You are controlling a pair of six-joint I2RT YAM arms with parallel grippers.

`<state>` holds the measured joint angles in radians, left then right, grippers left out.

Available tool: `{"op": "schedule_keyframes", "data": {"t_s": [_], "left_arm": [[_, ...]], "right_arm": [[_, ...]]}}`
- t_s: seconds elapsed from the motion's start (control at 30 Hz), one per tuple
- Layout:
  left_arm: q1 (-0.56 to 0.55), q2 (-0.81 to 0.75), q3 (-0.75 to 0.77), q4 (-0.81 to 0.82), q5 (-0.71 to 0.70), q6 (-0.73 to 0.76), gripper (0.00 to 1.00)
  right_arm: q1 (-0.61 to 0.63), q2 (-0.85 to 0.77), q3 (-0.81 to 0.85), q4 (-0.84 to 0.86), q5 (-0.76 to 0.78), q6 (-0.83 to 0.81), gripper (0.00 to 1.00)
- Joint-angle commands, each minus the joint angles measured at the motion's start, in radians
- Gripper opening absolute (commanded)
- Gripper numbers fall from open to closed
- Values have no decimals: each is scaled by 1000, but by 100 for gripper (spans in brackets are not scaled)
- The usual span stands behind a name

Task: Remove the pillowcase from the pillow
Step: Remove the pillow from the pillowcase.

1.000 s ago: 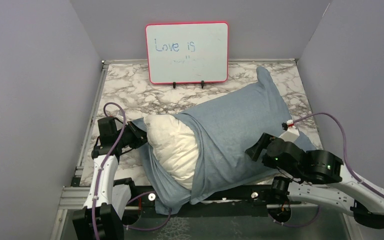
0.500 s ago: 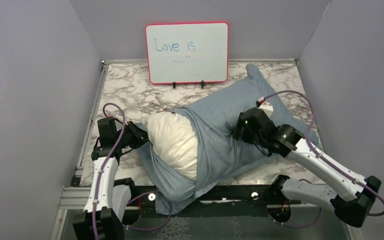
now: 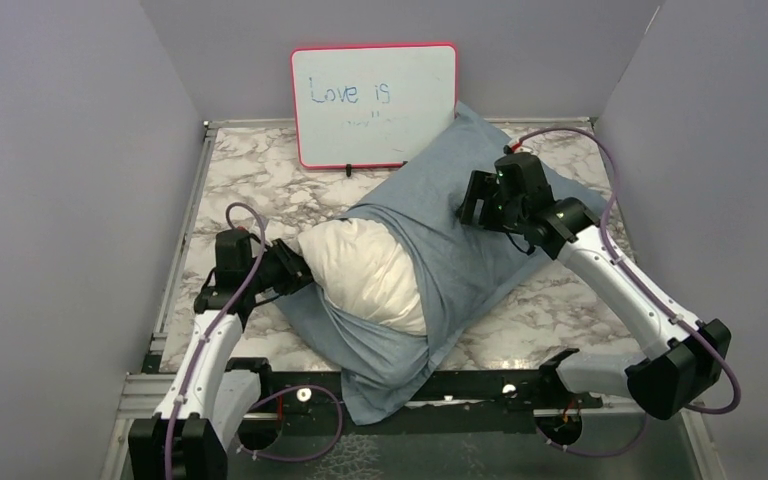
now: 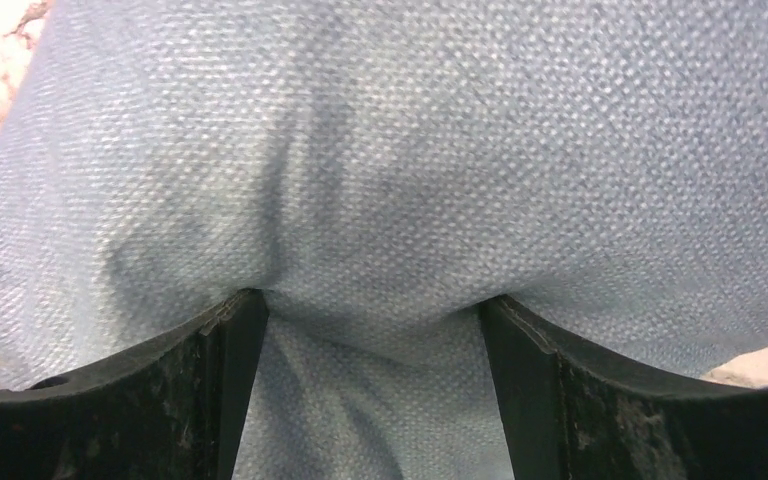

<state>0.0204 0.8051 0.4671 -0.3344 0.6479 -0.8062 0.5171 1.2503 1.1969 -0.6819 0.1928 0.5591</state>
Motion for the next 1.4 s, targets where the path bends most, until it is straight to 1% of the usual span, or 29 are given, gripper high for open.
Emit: {"op": "schedule_keyframes", "data": {"t_s": [0.0, 0.1, 0.17, 0.27, 0.33, 0.37, 0.4, 0.43, 0.5, 0.57, 0.63, 0.73, 0.8, 0.87, 0.97, 1.03, 1.1, 1.2, 1.27, 1.37], "left_arm": [[-76, 88, 103, 153, -36, -51, 22], [-82, 174, 188, 175, -49, -29, 23], [-83, 230, 247, 181, -67, -18, 22], [-87, 312, 322, 228, -60, -24, 22], [-91, 371, 366, 232, -47, -13, 23], [-93, 384, 378, 231, -39, -9, 24], [-93, 388, 381, 228, -28, -4, 27], [-93, 380, 377, 218, -33, 7, 33], [-93, 348, 356, 166, -84, 34, 48], [-91, 305, 327, 95, -141, 59, 59], [-91, 264, 300, 47, -180, 74, 65], [-90, 203, 291, -65, -270, 100, 68], [-90, 150, 280, -135, -321, 105, 72], [-90, 91, 262, -198, -363, 104, 72], [-89, -4, 224, -249, -359, 81, 73], [-90, -57, 192, -257, -313, 52, 73], [-89, -99, 163, -254, -239, 43, 73], [-90, -138, 140, -254, -131, 54, 72], [-91, -162, 129, -234, -60, 52, 71], [-100, -164, 144, -228, -25, 48, 69]], "right_arm": [[-2, -36, 43, 15, -79, -59, 85], [-3, -122, 23, 26, -162, -98, 86], [-2, -171, 13, 27, -273, -124, 86], [-3, -227, -19, 79, -525, -184, 77], [-1, -240, -29, 94, -630, -190, 73], [1, -237, -24, 88, -652, -194, 71], [5, -233, -17, 82, -667, -203, 71], [15, -228, -8, 79, -672, -212, 71], [62, -210, 22, 68, -633, -225, 72], [153, -186, 61, 64, -549, -237, 73], [270, -122, 129, 43, -435, -252, 74], [444, -4, 218, -5, -240, -264, 75], [536, 60, 261, -20, -96, -264, 76], [589, 111, 286, -31, 15, -256, 77], [632, 172, 288, -29, 78, -258, 80], [642, 209, 247, 9, 140, -241, 85], [643, 248, 203, 46, 234, -216, 88], [643, 315, 212, 43, 299, -187, 90], [643, 356, 227, 47, 294, -170, 88], [641, 415, 248, 24, 322, -86, 74]]}}
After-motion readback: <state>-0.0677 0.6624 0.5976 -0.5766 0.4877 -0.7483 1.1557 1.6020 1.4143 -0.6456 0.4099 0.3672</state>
